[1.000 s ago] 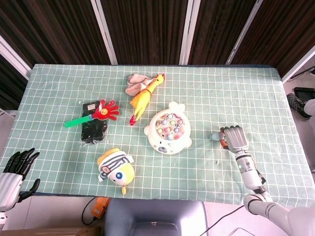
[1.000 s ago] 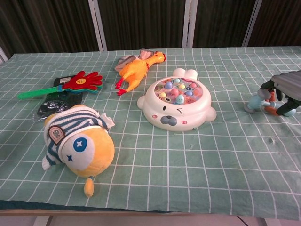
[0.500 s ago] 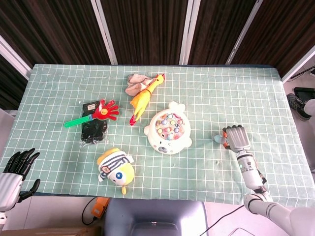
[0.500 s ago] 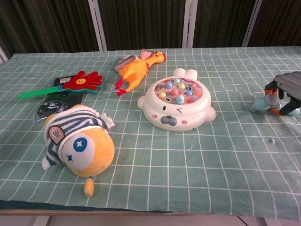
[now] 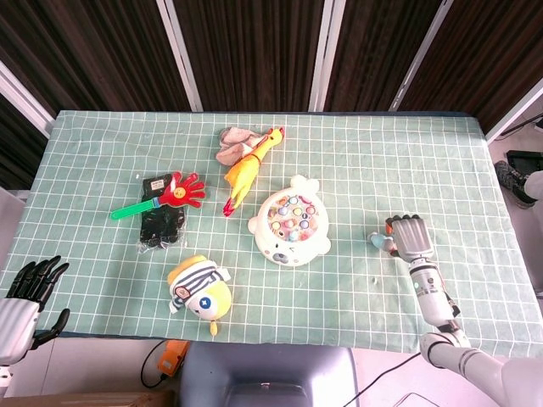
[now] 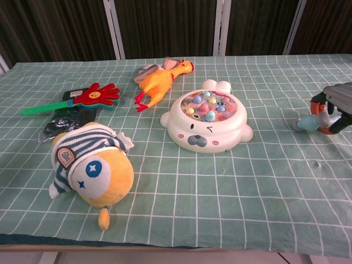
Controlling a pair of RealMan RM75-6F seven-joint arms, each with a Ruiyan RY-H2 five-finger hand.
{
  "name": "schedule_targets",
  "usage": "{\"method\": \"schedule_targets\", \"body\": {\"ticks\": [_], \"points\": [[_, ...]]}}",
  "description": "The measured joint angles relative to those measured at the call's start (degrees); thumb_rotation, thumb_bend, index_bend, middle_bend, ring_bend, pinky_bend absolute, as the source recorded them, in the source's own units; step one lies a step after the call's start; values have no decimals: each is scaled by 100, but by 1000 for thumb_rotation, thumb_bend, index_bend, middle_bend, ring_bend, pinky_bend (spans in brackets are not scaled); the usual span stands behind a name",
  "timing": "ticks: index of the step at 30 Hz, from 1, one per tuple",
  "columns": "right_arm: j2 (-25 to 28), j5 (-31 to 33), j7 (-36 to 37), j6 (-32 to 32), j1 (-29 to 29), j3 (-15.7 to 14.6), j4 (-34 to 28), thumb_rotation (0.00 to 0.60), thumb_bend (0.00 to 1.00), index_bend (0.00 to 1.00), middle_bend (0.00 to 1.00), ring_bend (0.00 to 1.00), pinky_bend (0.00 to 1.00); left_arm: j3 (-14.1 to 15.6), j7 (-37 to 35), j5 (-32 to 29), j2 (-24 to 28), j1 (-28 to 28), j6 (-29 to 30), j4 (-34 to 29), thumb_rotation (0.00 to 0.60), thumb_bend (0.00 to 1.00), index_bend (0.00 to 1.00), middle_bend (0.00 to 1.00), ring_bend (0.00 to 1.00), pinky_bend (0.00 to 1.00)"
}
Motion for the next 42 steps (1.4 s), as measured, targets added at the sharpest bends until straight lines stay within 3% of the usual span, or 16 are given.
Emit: {"method": "schedule_targets", "body": {"ticks": [13,39,42], "points": [[2,151,-150,-92,79,129,-25,600,452,461,438,419,475,5,29,5,-8,-13,-24,-4,600,423,0,0,0,21],[147,232,-323,-30,76,141,-285,600,451,437,414,415,475,6,27,5,-9,-9,-8,-2,600,423,0,0,0,22],[235,141,-309,125,17,96,-410,600,447,394,369,386,466,2,14,-1,-5,-6,0,2,600,423,0,0,0,22]]}}
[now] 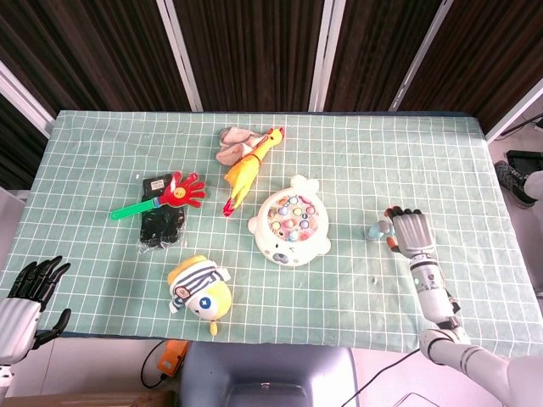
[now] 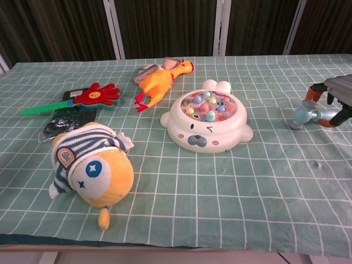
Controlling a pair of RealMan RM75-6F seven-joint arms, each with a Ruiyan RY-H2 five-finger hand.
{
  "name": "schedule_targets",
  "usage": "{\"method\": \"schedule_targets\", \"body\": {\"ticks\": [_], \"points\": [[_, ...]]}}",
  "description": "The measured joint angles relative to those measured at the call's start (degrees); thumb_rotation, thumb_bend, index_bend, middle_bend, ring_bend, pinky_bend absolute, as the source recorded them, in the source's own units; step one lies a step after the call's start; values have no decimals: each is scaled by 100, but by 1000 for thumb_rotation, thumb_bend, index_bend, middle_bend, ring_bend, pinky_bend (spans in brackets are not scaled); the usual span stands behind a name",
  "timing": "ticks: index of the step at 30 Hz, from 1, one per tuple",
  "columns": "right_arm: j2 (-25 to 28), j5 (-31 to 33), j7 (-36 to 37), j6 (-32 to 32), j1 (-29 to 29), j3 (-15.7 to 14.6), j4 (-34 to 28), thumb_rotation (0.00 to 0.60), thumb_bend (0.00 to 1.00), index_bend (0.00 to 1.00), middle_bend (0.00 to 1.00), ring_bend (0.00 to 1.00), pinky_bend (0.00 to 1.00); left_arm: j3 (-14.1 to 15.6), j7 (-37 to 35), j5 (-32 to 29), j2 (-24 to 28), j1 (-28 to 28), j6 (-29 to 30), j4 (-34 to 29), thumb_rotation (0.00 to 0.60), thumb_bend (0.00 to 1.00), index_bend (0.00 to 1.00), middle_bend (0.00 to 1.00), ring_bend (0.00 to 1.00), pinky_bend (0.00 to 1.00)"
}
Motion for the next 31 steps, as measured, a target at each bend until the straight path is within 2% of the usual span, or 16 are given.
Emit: {"method": "schedule_targets", "body": {"ticks": [3,7,10,11,13,14,17,19,21,31], "points": [[209,-163,15,226,-130,-101,-348,600,435,282,264,308,439,-11,-4,-25,1,10,15,6,600,423,0,0,0,22],[748,-609,20,927,-474,-337,-1353,600,401,139,159,215,414,-33,42,-67,-11,20,23,1,600,422,0,0,0,22],[1249,-1169,-11,1811,-859,-603,-2338,600,359,31,56,91,292,-43,110,-68,-29,32,49,-16,600,423,0,0,0,21],[1416,-1362,-24,2112,-1003,-706,-2643,600,338,6,22,43,210,-42,132,-58,-35,38,63,-21,600,422,0,0,0,21],[1805,-1820,-43,2809,-1391,-983,-3298,600,313,0,0,1,61,-29,189,-8,-50,53,98,-30,600,422,0,0,0,21],[1947,-2000,-45,3090,-1578,-1104,-3518,600,308,0,0,0,16,-20,211,22,-56,59,112,-31,600,422,0,0,0,21],[2246,-2402,-63,3771,-2203,-1474,-3885,600,302,0,0,0,0,11,272,123,-78,80,177,-23,600,422,0,0,0,20],[2341,-2492,-80,3917,-2451,-1692,-3900,600,302,0,0,0,0,27,301,192,-94,101,245,-7,600,421,0,0,0,19],[2396,-2486,-82,3853,-2494,-1735,-3910,600,302,0,0,0,0,46,329,265,-116,125,320,11,600,421,0,0,0,18],[2447,-2359,-114,3365,-2490,-1485,-3975,600,301,0,0,0,0,81,342,410,-186,141,406,99,600,420,0,0,0,13]]}}
